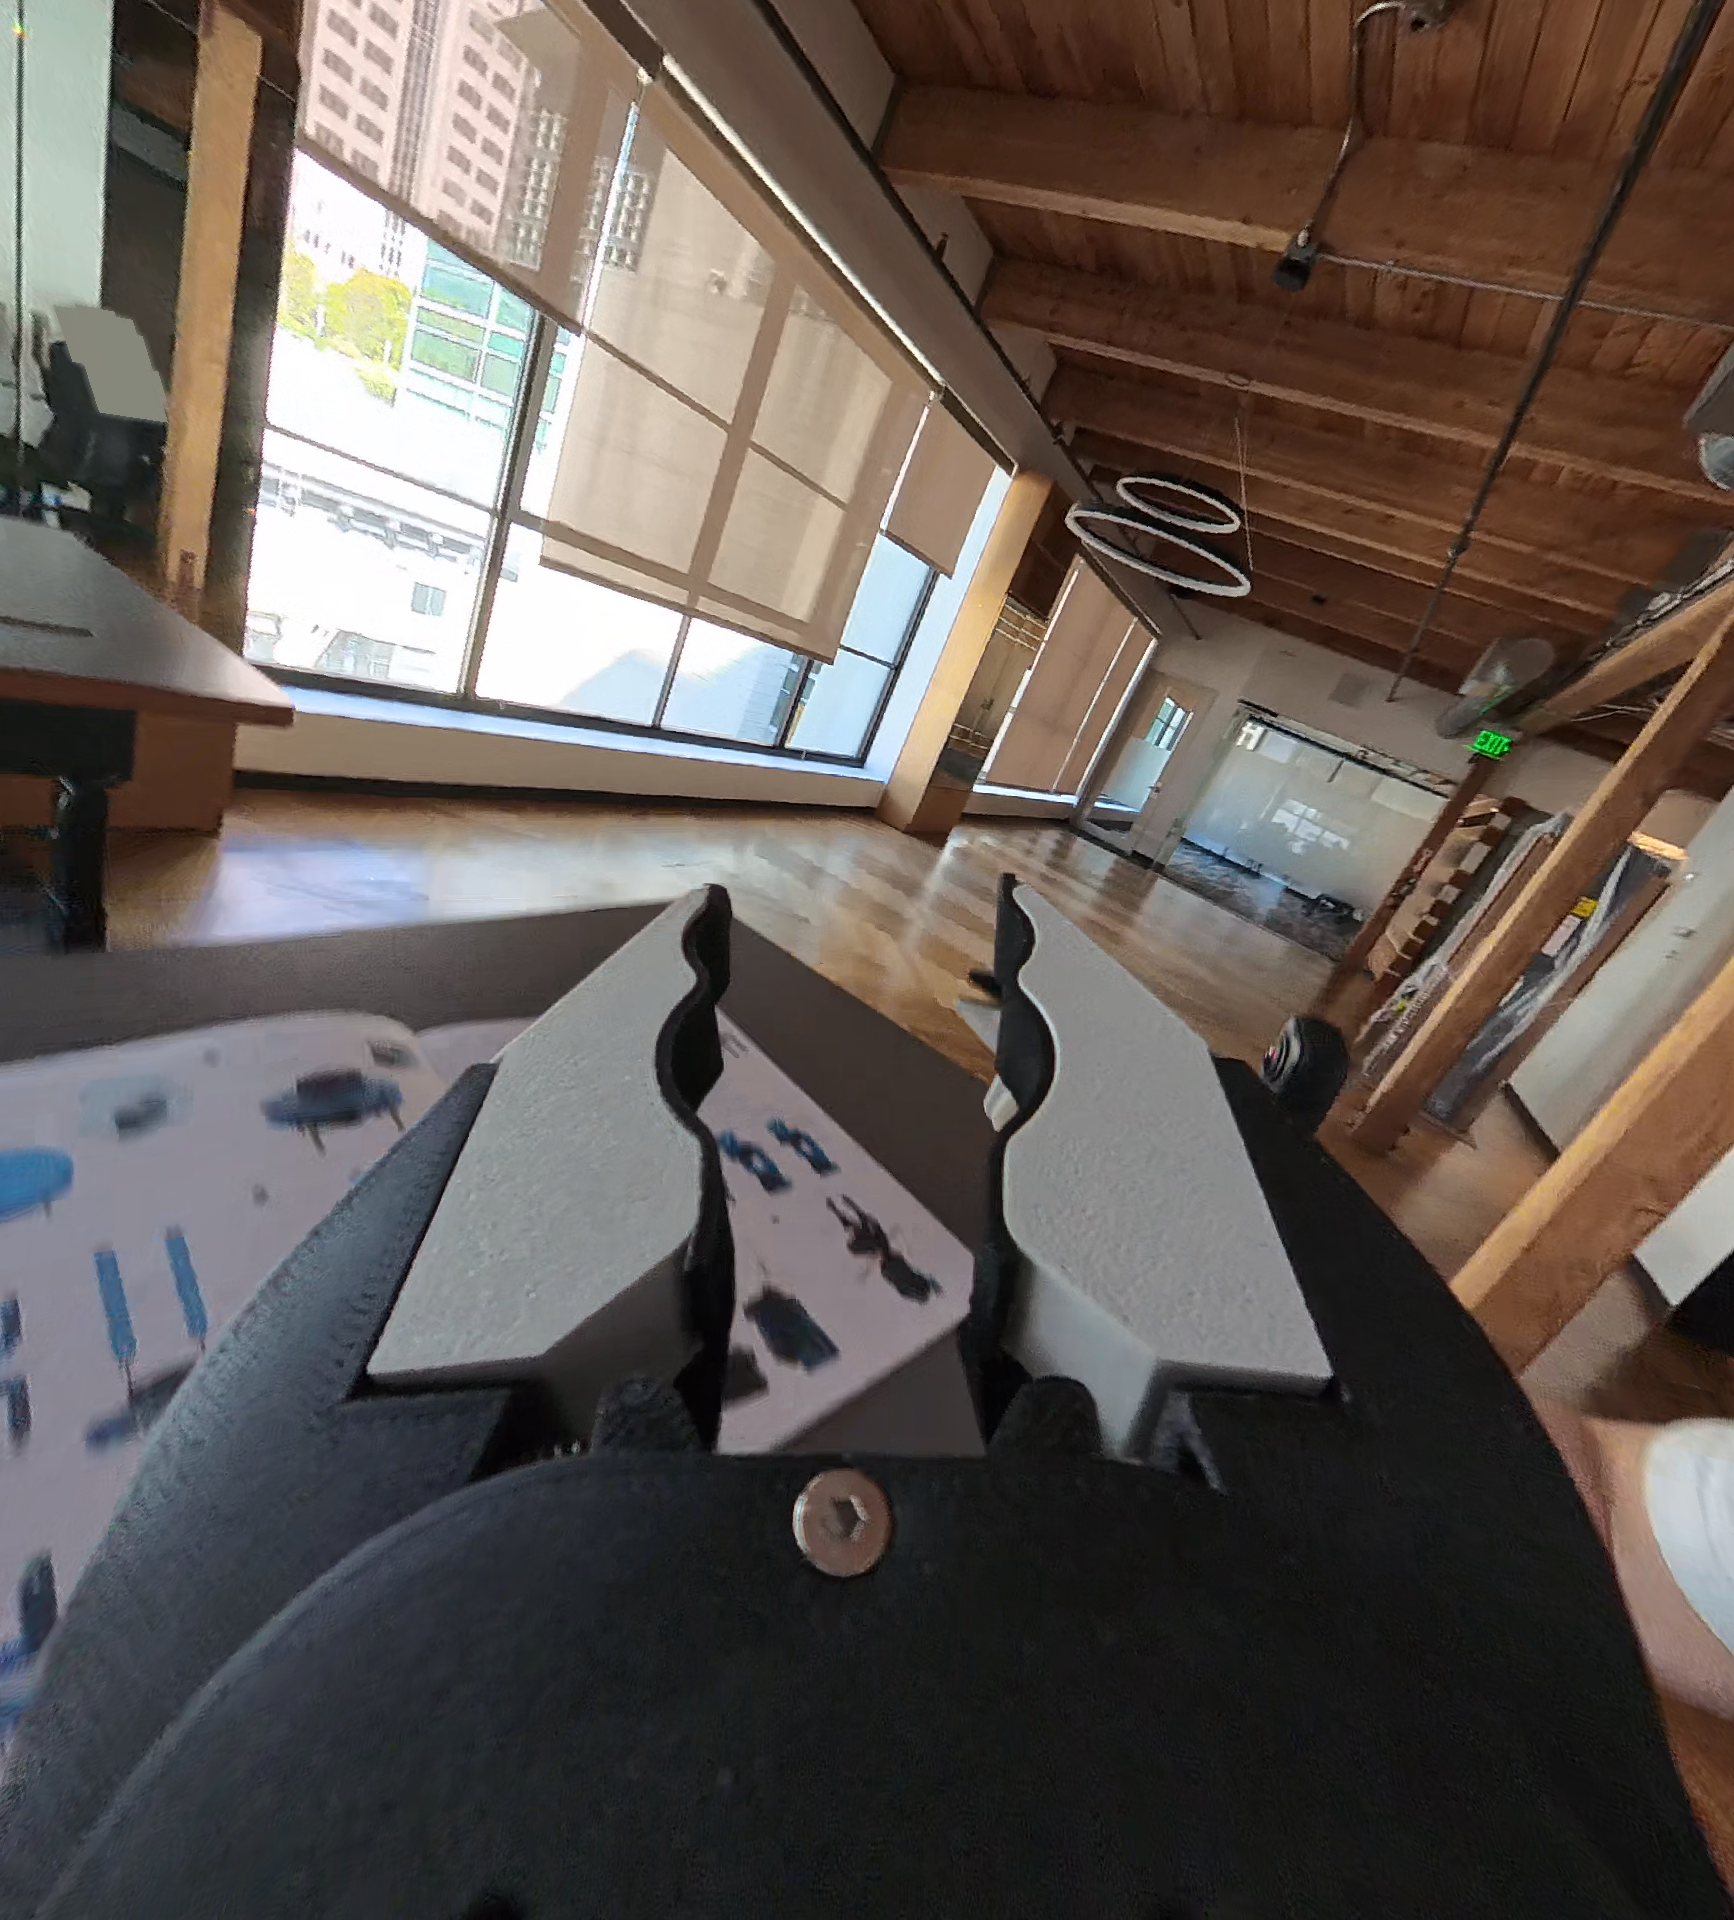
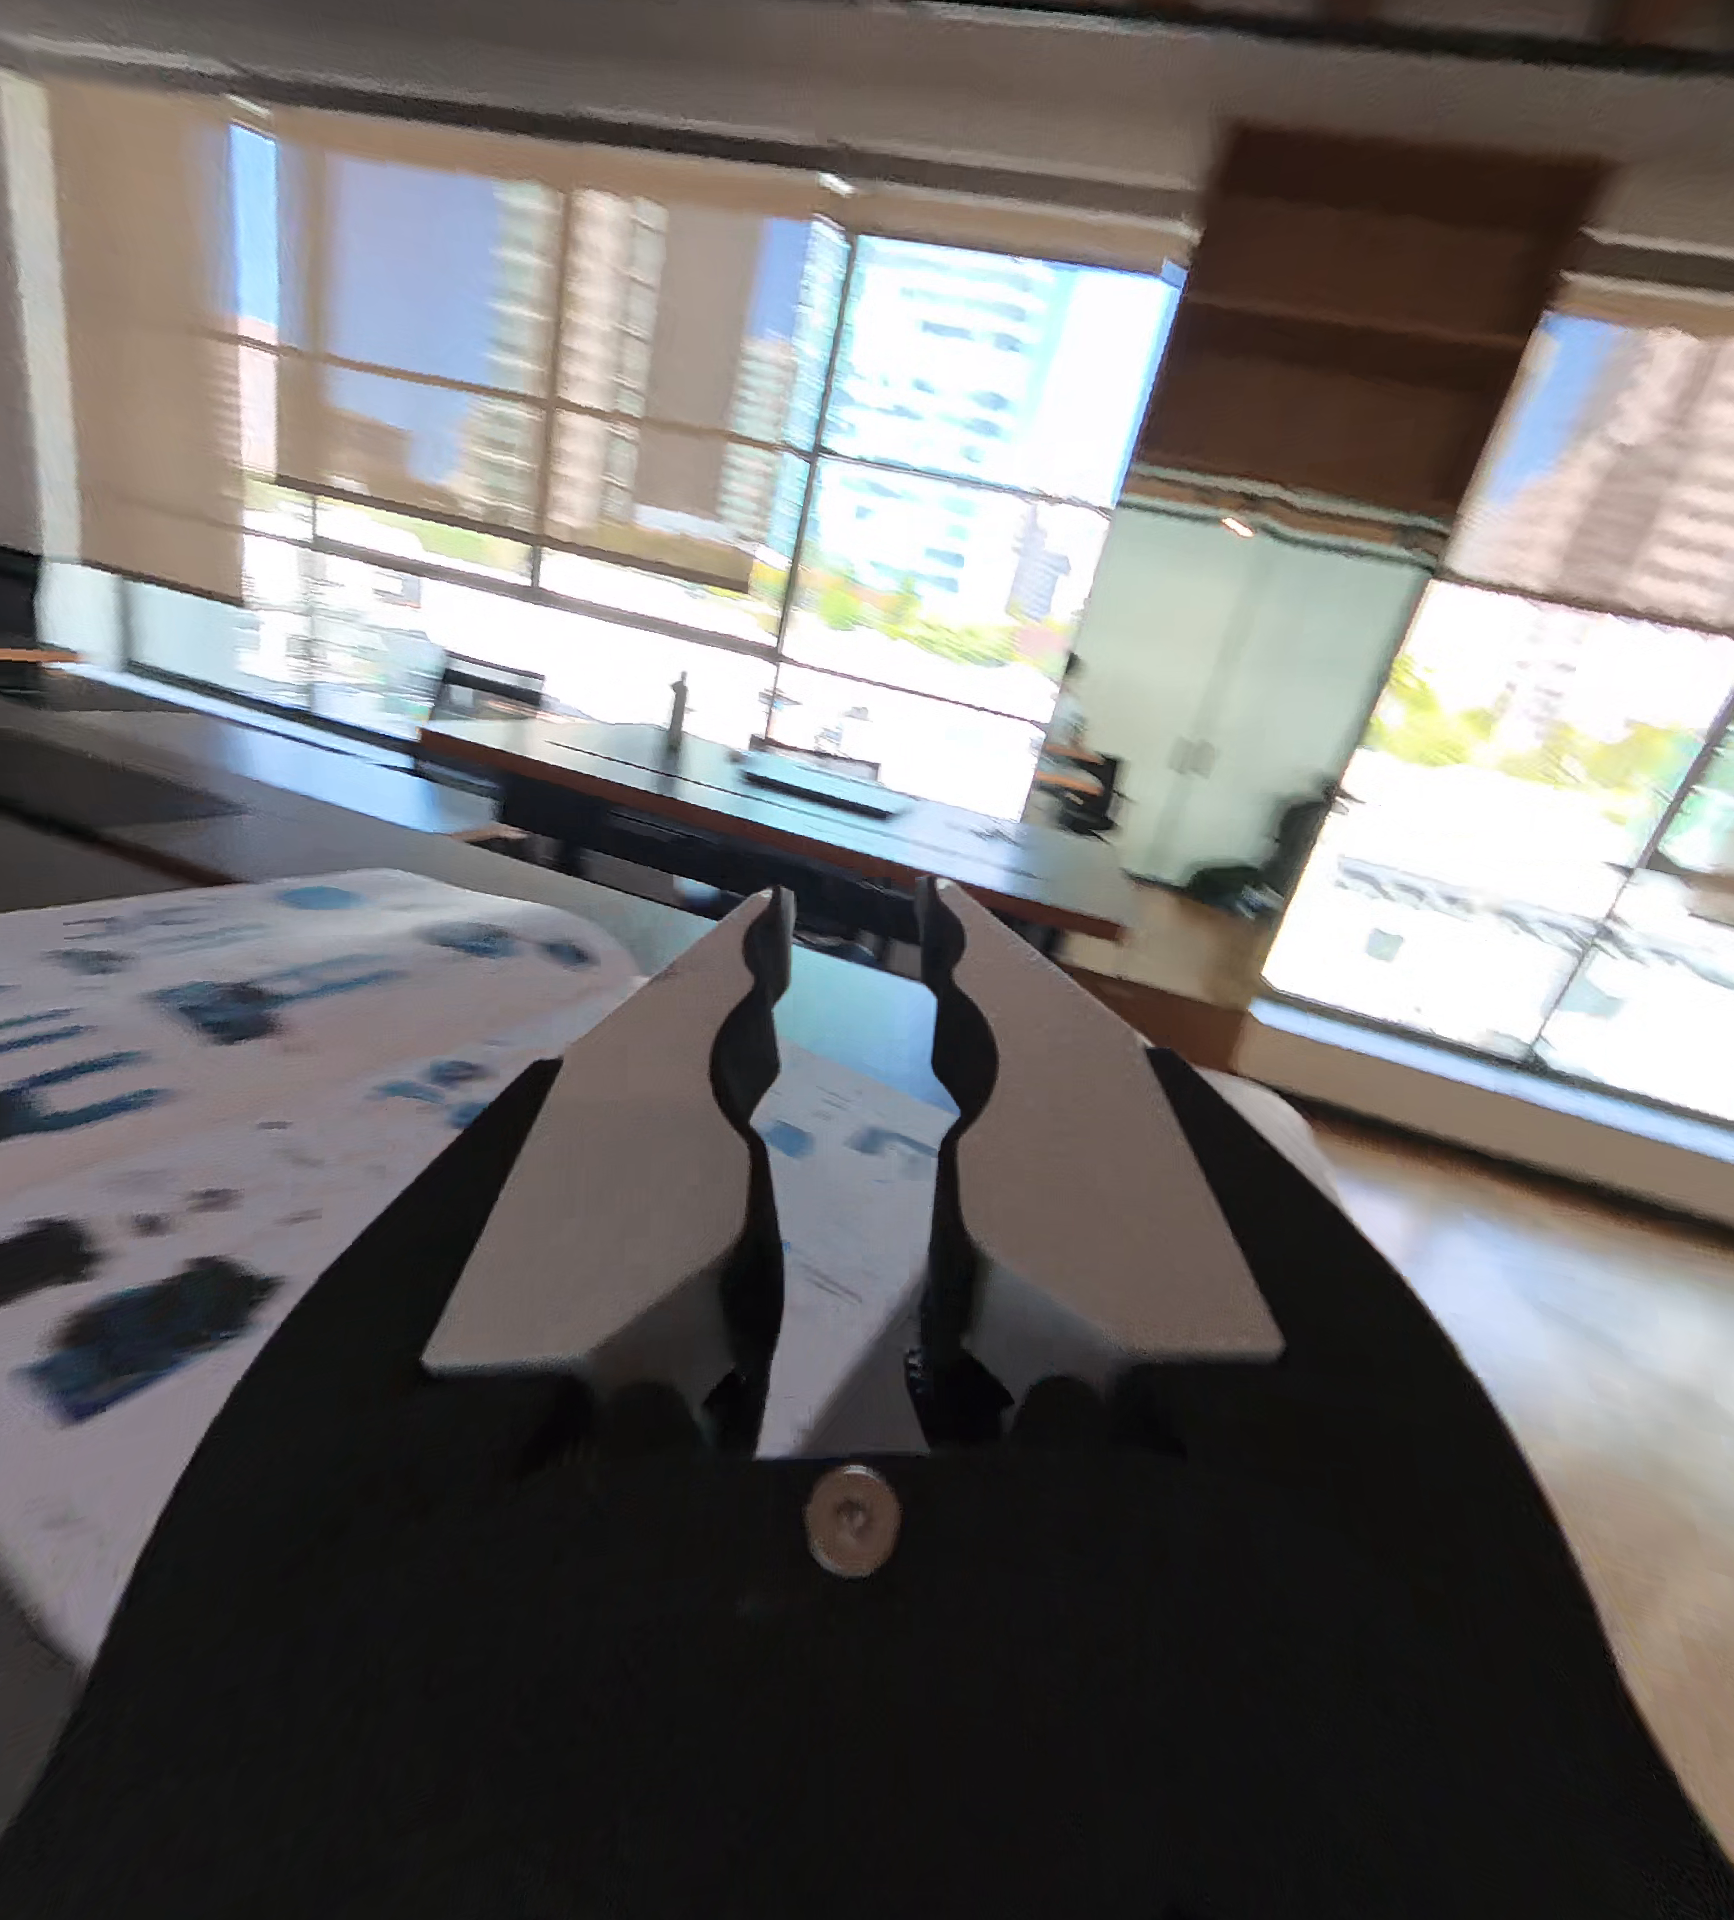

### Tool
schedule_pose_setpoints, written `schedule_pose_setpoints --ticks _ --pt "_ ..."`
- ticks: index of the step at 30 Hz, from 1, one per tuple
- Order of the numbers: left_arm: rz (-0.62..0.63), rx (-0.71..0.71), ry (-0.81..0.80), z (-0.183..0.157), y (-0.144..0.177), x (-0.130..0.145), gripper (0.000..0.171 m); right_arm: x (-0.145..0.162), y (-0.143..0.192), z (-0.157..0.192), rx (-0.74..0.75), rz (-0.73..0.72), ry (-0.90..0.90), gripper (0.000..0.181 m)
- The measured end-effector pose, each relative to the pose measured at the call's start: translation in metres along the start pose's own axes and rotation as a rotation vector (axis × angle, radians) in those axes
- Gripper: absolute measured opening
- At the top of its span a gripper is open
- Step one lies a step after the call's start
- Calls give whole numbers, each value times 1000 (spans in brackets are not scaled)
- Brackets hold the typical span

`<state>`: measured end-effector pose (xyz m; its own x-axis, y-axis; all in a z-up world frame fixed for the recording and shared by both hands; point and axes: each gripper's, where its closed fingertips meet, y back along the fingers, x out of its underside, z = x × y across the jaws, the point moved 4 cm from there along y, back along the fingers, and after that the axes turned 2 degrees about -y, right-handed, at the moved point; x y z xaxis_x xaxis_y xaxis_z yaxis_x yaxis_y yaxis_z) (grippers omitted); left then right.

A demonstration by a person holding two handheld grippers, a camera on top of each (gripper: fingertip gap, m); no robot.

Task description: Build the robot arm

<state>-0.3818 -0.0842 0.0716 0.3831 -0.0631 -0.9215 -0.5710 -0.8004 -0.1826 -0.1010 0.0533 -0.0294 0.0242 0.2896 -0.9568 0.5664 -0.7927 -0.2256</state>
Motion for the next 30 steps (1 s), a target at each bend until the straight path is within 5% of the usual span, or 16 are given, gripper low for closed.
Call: schedule_pose_setpoints --ticks 6,12,19,23,30 --pt "-159 -10 6 7 -47 -64 58 29 5 -65 239 133 -73 20" --pt "-60 -43 -30 17 -56 -57 76 44 14 -88 417 211 -77 16" --pt "0 -6 -60 13 -70 -57 82 54 -13 -65 217 274 -102 14" --pt "-100 -65 -33 26 -63 -71 54 61 -23 -48 112 340 -4 14" --pt "-103 -231 -88 41 -55 -72 43 58 -22 -43 40 305 -26 13"
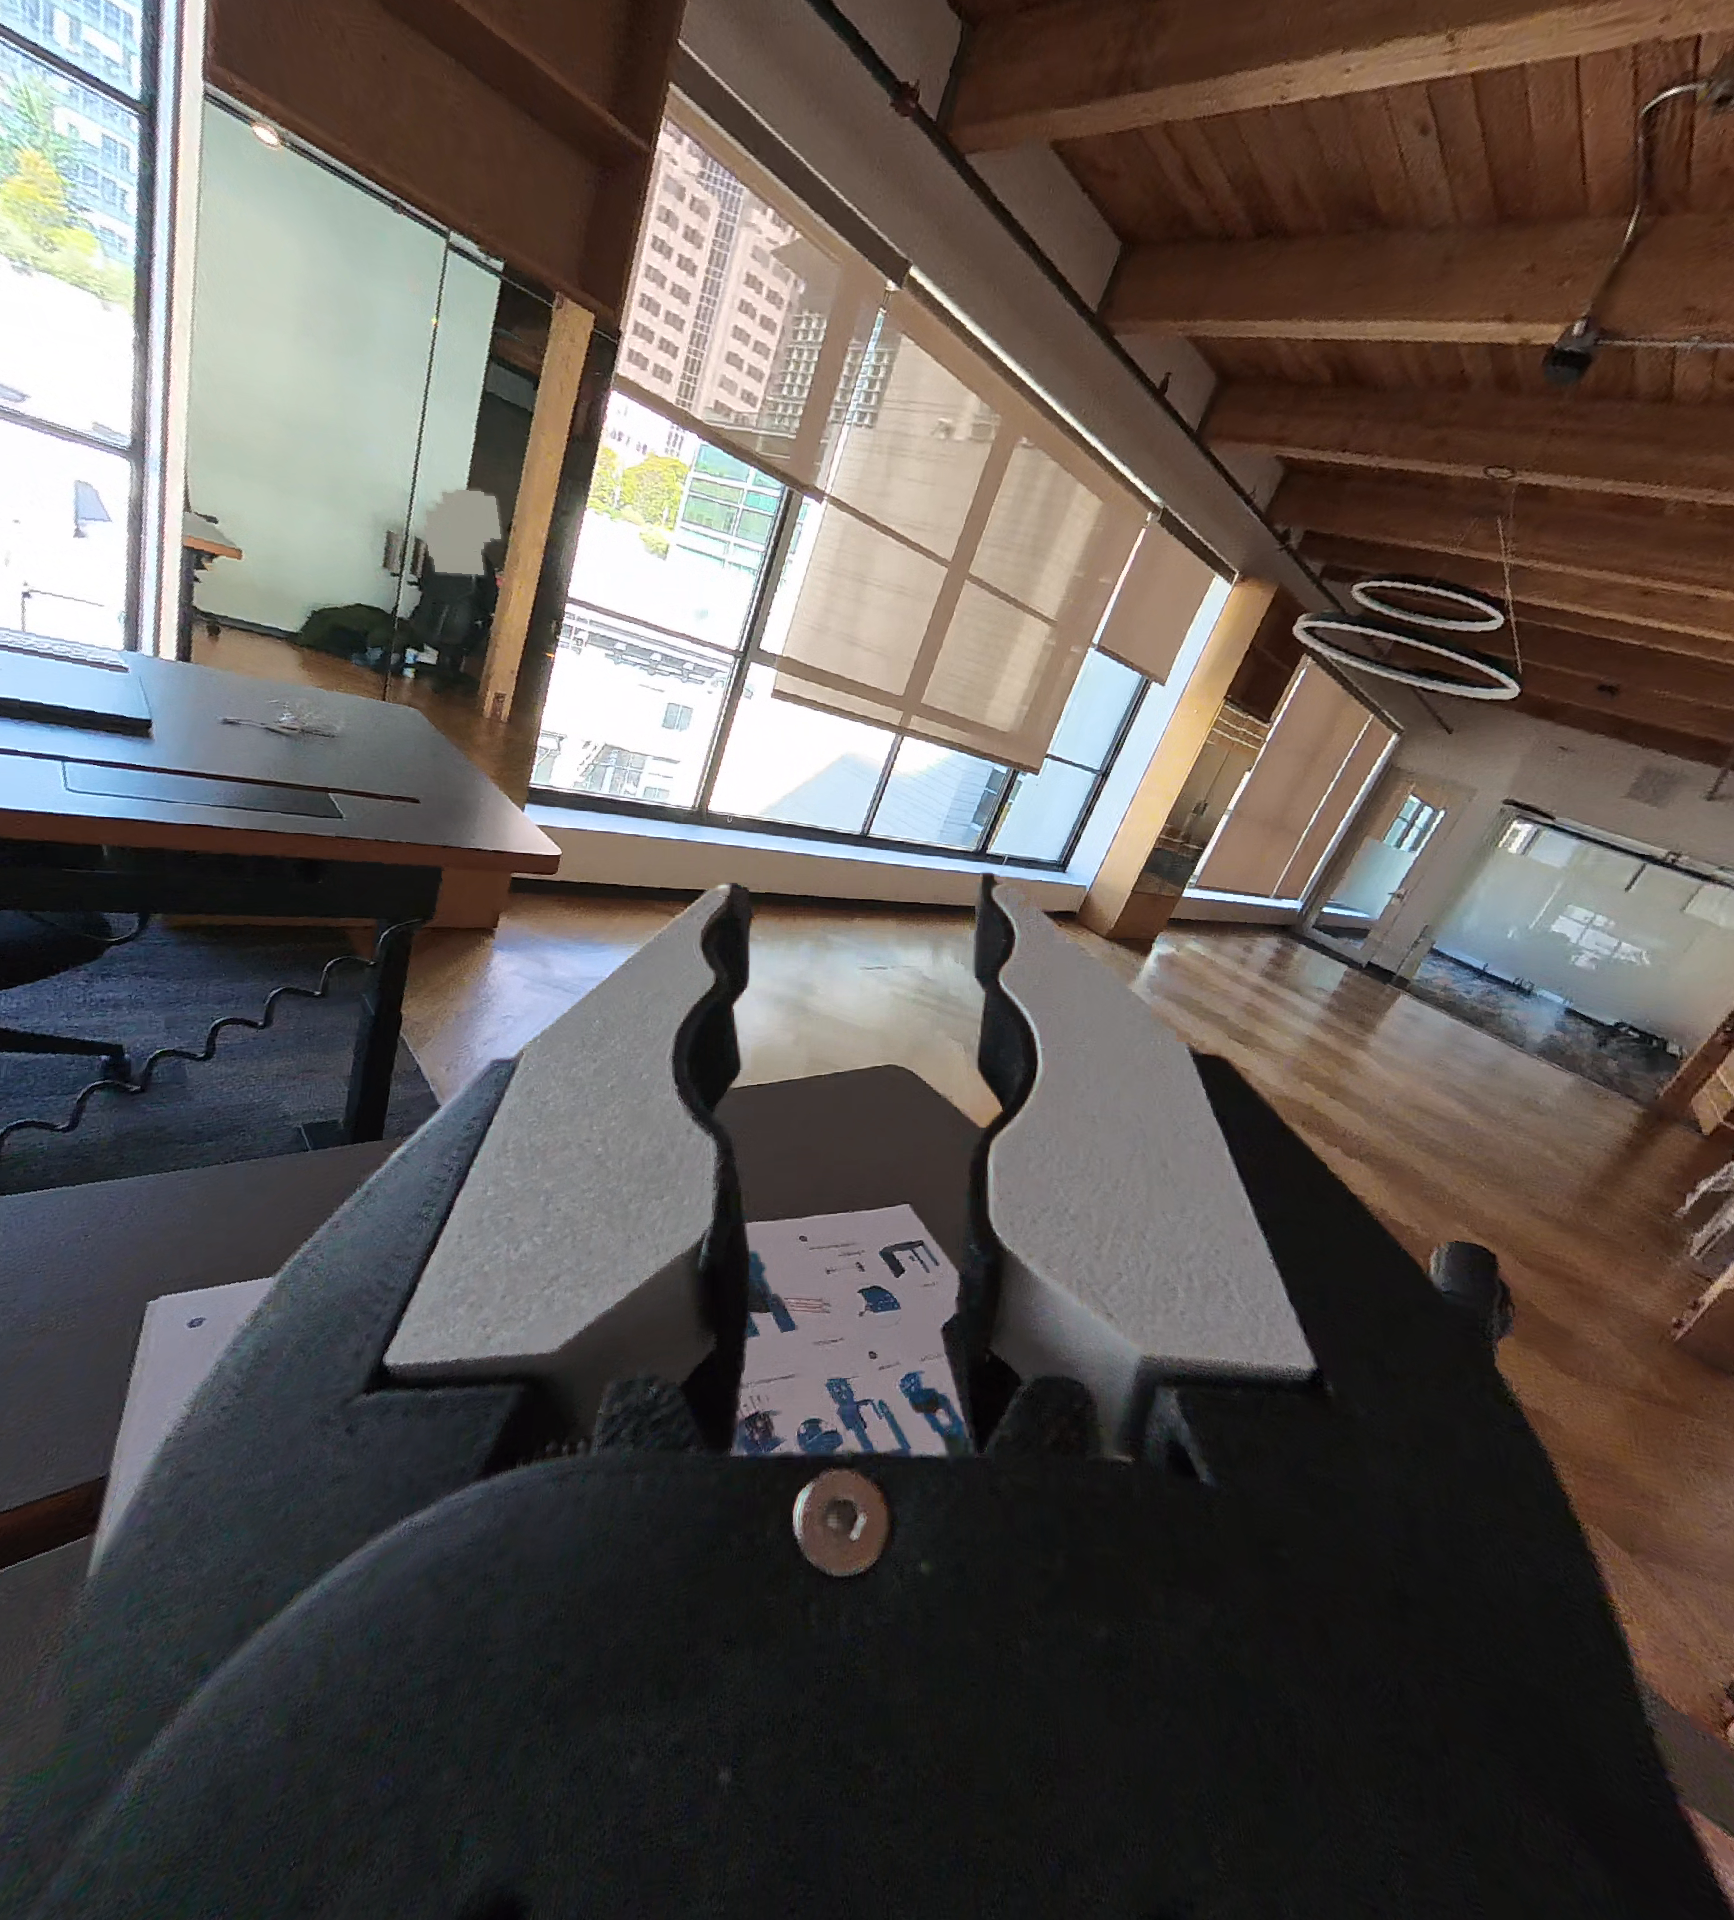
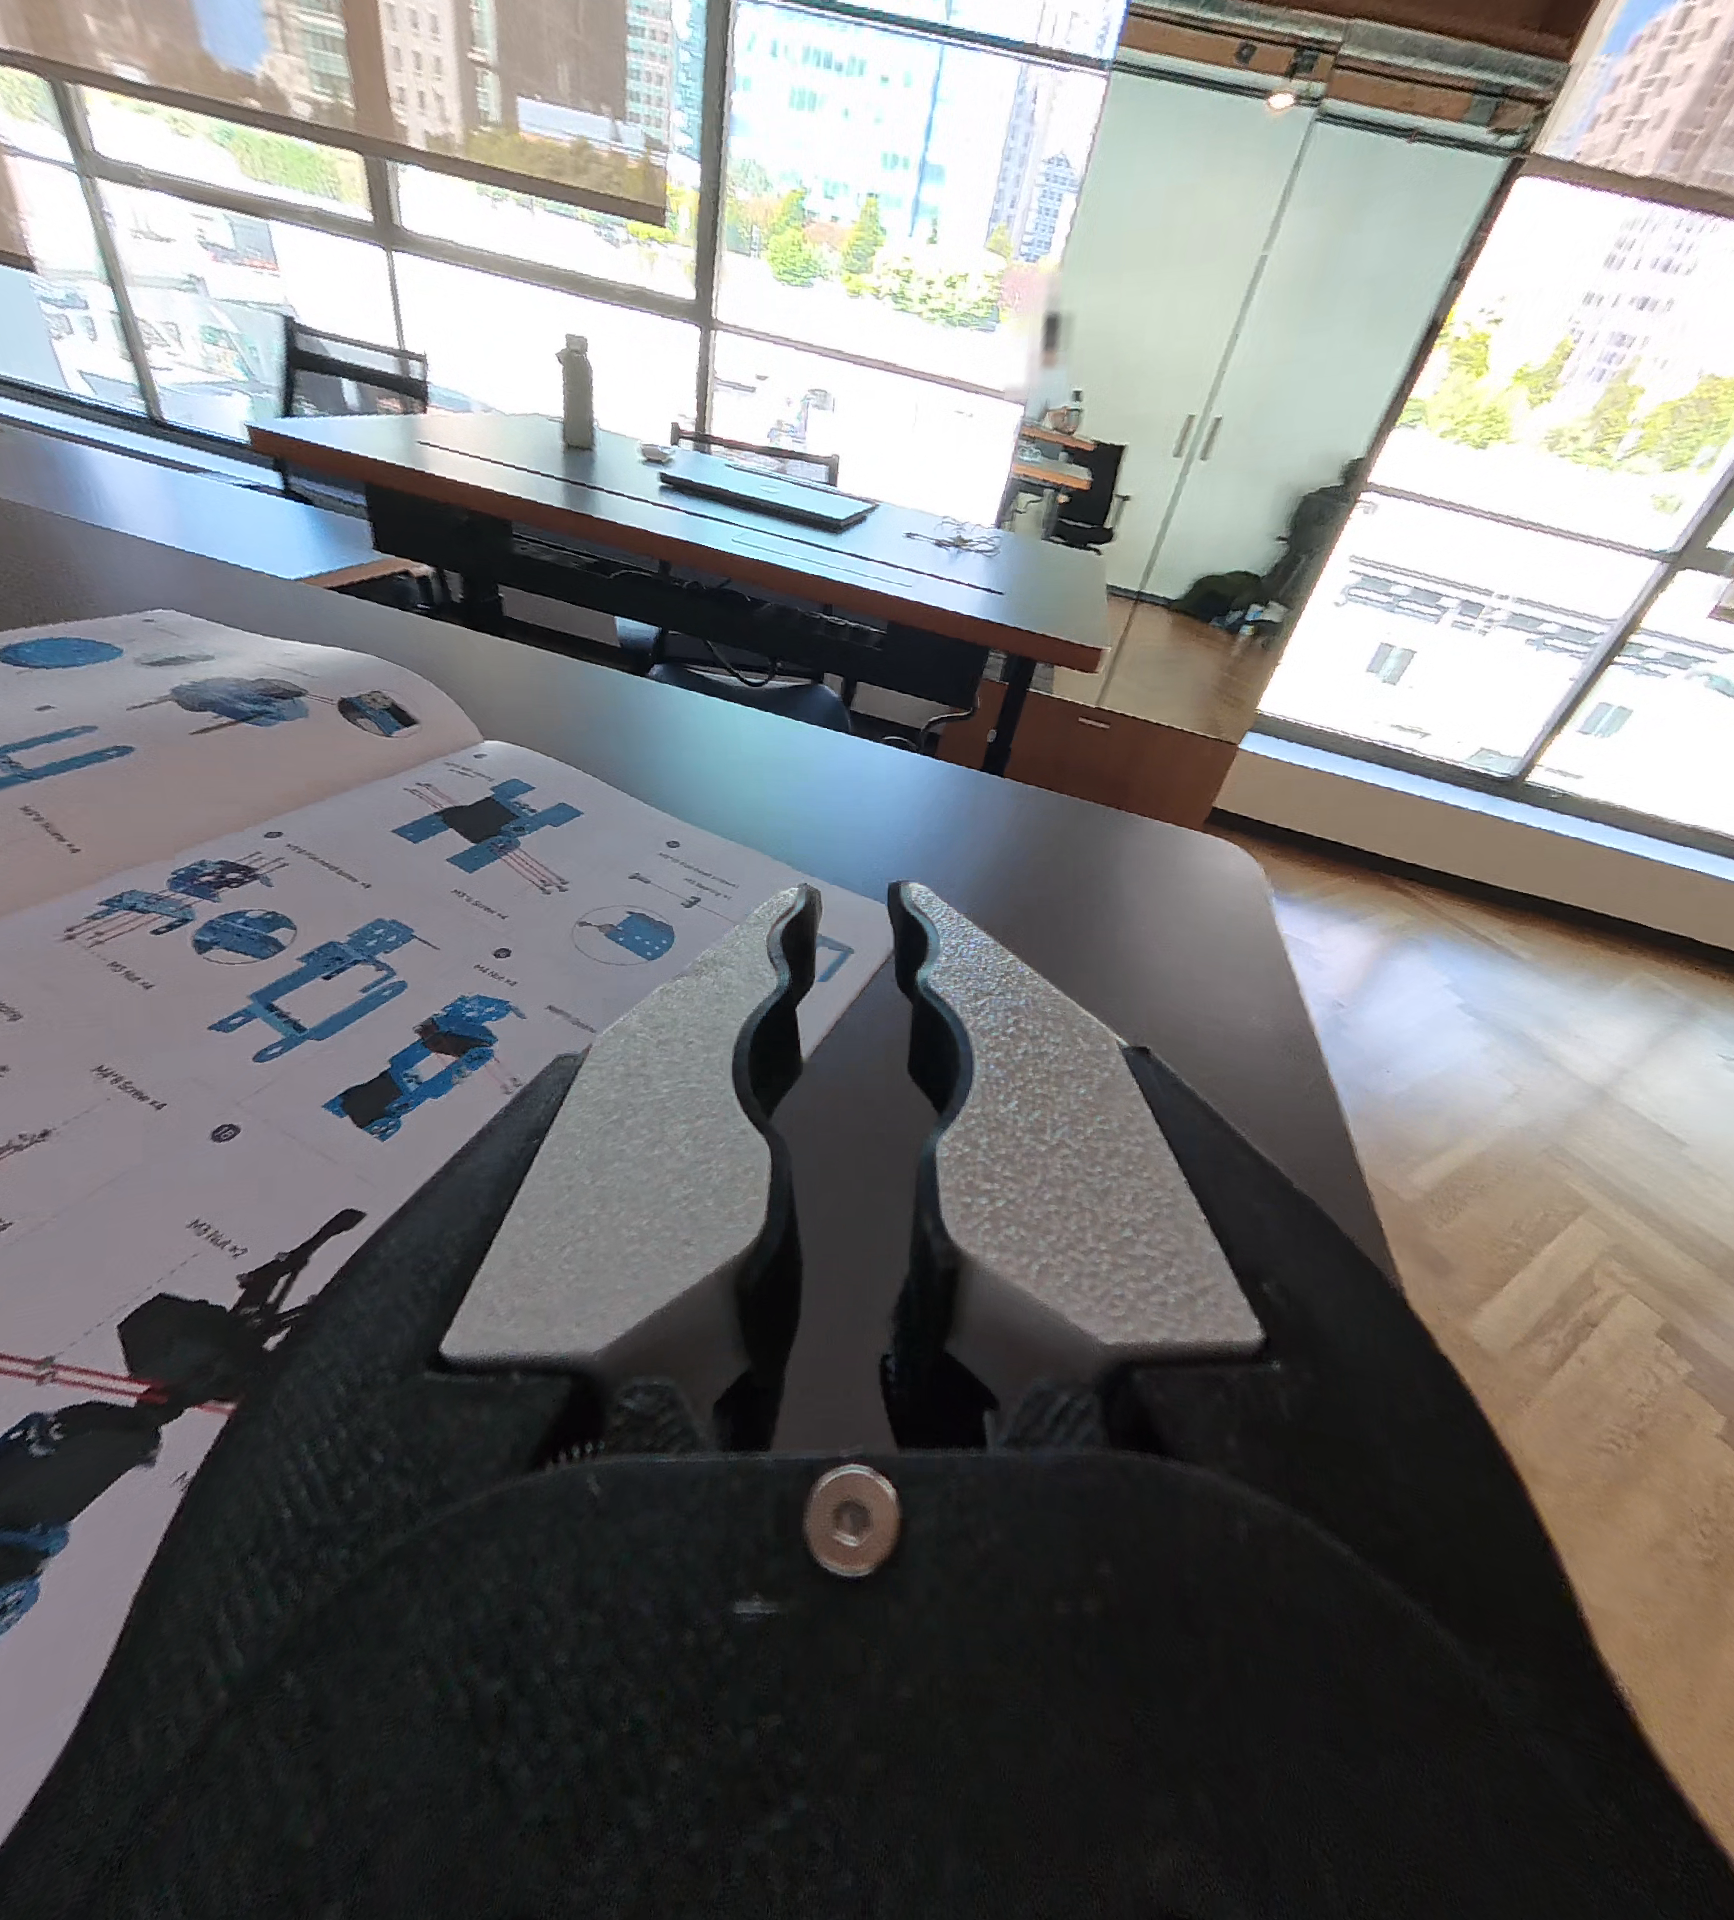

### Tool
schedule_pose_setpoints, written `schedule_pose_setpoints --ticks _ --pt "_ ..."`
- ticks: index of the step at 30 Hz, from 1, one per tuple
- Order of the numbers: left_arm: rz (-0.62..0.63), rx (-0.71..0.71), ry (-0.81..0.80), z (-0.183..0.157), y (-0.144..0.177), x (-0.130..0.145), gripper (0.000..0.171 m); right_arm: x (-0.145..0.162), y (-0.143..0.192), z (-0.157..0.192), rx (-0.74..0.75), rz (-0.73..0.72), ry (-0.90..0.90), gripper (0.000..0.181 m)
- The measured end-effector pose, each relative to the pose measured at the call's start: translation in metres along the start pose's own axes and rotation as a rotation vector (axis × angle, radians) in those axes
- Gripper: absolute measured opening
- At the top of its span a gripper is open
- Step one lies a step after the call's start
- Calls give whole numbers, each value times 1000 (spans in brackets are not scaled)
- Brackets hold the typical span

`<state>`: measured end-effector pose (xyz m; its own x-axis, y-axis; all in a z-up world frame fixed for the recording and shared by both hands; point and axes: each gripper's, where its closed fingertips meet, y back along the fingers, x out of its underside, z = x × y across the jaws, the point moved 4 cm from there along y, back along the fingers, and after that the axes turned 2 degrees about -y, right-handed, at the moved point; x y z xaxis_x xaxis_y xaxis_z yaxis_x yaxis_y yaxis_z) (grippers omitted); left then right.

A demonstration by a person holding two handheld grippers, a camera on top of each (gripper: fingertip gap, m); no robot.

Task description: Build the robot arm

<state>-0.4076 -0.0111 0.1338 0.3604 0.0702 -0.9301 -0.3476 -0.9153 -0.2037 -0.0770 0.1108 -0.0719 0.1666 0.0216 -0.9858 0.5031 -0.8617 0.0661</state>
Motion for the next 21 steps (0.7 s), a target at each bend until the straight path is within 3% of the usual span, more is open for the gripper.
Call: schedule_pose_setpoints --ticks 3,8,14,21 --pt "-53 11 6 -4 -1 -3 40 0 -1 1 -75 -4 -44 13" --pt "-145 27 26 -12 -2 -5 37 -1 1 -4 -73 -23 -87 13" --pt "-161 25 5 -15 1 -9 36 -1 1 -8 -69 -31 -124 12" --pt "-203 69 94 -13 9 -17 35 -1 2 -10 -64 -42 -146 12"
